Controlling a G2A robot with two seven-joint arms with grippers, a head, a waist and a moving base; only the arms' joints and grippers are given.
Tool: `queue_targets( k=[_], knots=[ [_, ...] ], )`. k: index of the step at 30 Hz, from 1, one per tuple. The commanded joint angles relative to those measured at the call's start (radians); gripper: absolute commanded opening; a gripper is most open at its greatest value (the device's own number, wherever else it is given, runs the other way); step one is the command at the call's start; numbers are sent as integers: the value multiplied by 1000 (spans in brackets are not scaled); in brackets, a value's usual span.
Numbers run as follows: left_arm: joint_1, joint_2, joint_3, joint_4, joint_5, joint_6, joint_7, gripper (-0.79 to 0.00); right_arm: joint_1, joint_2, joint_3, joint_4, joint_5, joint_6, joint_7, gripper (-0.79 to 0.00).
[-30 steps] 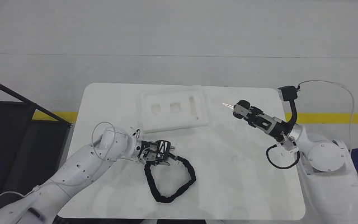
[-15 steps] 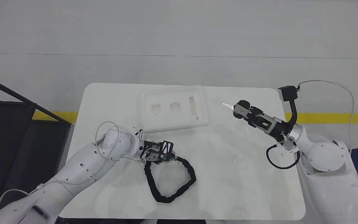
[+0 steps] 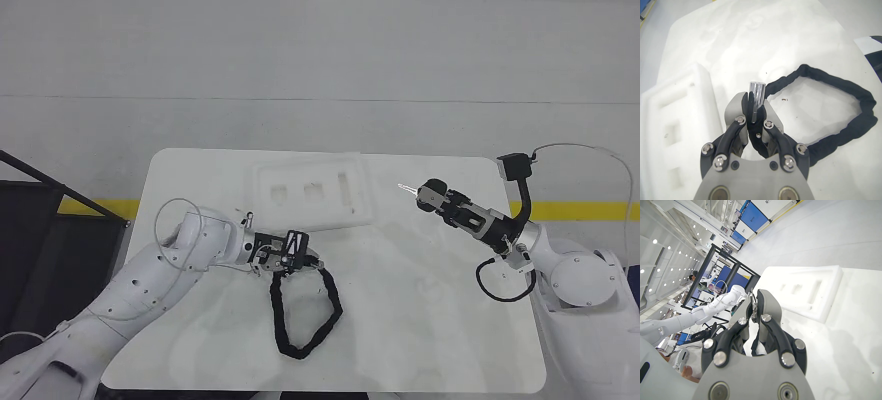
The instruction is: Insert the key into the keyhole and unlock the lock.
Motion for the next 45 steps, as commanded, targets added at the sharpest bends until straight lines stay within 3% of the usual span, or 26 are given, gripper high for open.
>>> queue_targets(
  k=[1, 9, 15, 22, 30, 40, 45],
  knots=[
    [-2, 4, -17, -25, -9, -15, -8, -785, -2, 0, -3, -3, -5, 1, 2, -785],
    [4, 27, -71, -146, -103, -21, -60, -785, 7, 12, -72, -104, -236, 56, 129, -785],
    [2, 45, -115, -232, -217, -21, -135, -785, 5, 17, -93, -187, -237, 139, 183, -785],
    [-17, 69, -143, -329, -326, -21, -204, -785, -21, 30, -37, -319, -176, 182, 264, -785],
    [-24, 67, -178, -367, -344, 20, -211, -785, -68, 42, 21, -412, -125, 183, 283, -785],
    [-14, 46, -169, -354, -307, 107, -150, -785, -78, 45, 9, -431, -167, 224, 233, -785],
    [-14, 46, -169, -354, -307, 107, -150, -785, -78, 45, 9, -431, -167, 224, 233, -785]
  ],
)
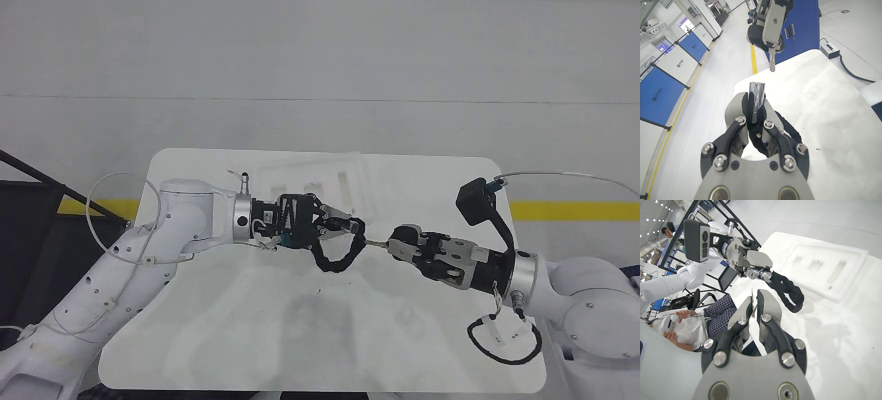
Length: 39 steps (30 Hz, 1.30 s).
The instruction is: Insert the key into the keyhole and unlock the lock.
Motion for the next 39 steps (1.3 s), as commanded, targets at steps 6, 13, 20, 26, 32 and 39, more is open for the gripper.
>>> queue_targets(
  k=[6, 13, 20, 26, 32, 39],
  knots=[
    [0, 0, 0, 0, 0, 0, 0, -785, -11, 0, -1, -5, -7, 6, -18, -785],
    [35, 0, -23, -4, -13, 22, -53, -785, -27, 9, 17, -106, -67, 81, 3, -785],
    [47, -7, -17, -30, 13, 23, -63, -785, 1, 12, -38, -121, -163, 139, -6, -785],
    [45, -17, -6, -36, 25, 11, -75, -785, 31, 13, -91, -121, -215, 171, -18, -785],
    [42, -26, 0, -31, 37, 10, -83, -785, 48, 15, -112, -121, -248, 195, -20, -785],
    [47, -31, -12, -27, 47, 19, -79, -785, 55, 17, -119, -121, -256, 220, -20, -785]
  ],
)
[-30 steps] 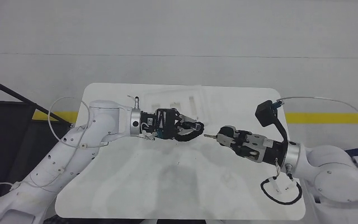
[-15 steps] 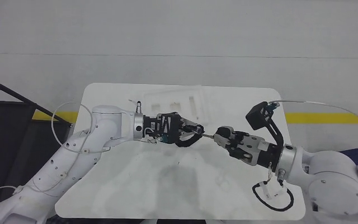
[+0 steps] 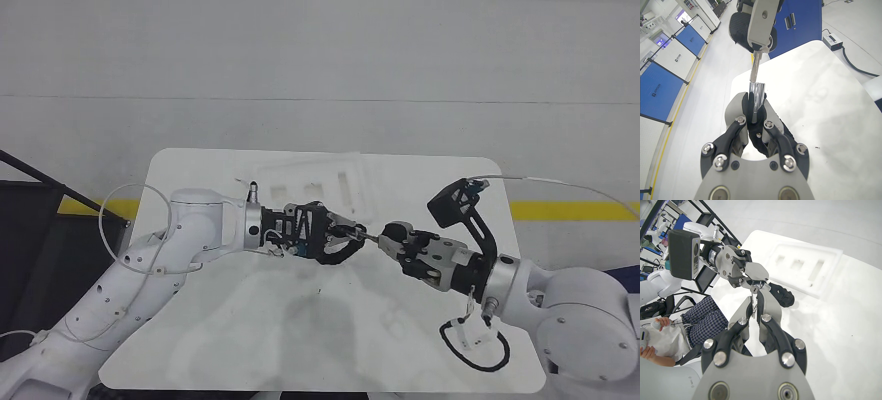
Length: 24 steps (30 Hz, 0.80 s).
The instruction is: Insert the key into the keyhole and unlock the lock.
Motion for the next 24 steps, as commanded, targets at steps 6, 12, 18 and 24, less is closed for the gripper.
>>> queue_targets(
  k=[6, 12, 18, 24],
  knots=[
    [9, -4, -11, 1, 10, 0, 6, -785, 2, 1, -2, 0, 3, 33, -6, -785],
    [14, -8, -20, 5, 20, -3, 4, -785, 6, 4, -1, 0, 18, 41, 9, -785],
    [16, -11, -26, 4, 37, -10, 1, -785, 10, 7, -10, 0, 22, 58, 39, -785],
    [18, -15, -30, 3, 50, -13, 7, -785, 15, 9, -24, 0, 9, 65, 41, -785]
  ],
)
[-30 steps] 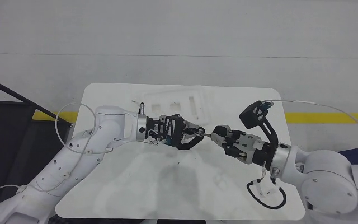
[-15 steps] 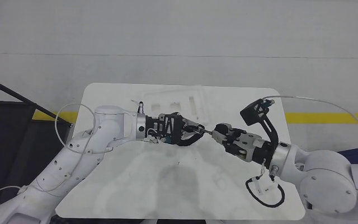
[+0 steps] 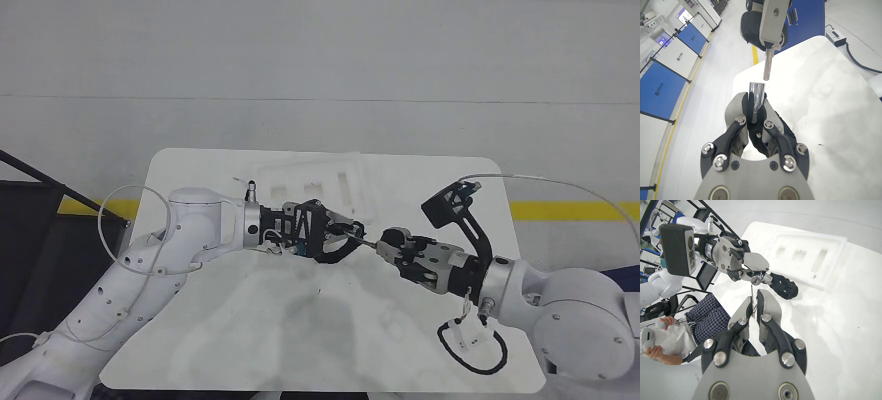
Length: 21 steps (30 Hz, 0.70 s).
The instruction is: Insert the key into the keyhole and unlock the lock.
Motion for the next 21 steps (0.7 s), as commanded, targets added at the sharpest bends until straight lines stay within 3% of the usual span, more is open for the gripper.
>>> queue_targets(
  k=[1, 21],
  knots=[
    [1, -1, -2, 0, 4, -1, 0, -785, 1, 0, -2, 0, -2, 2, -3, -785],
    [11, -11, -15, 2, 32, -31, 19, -785, -4, 6, 1, 0, -5, 2, -43, -785]
  ],
)
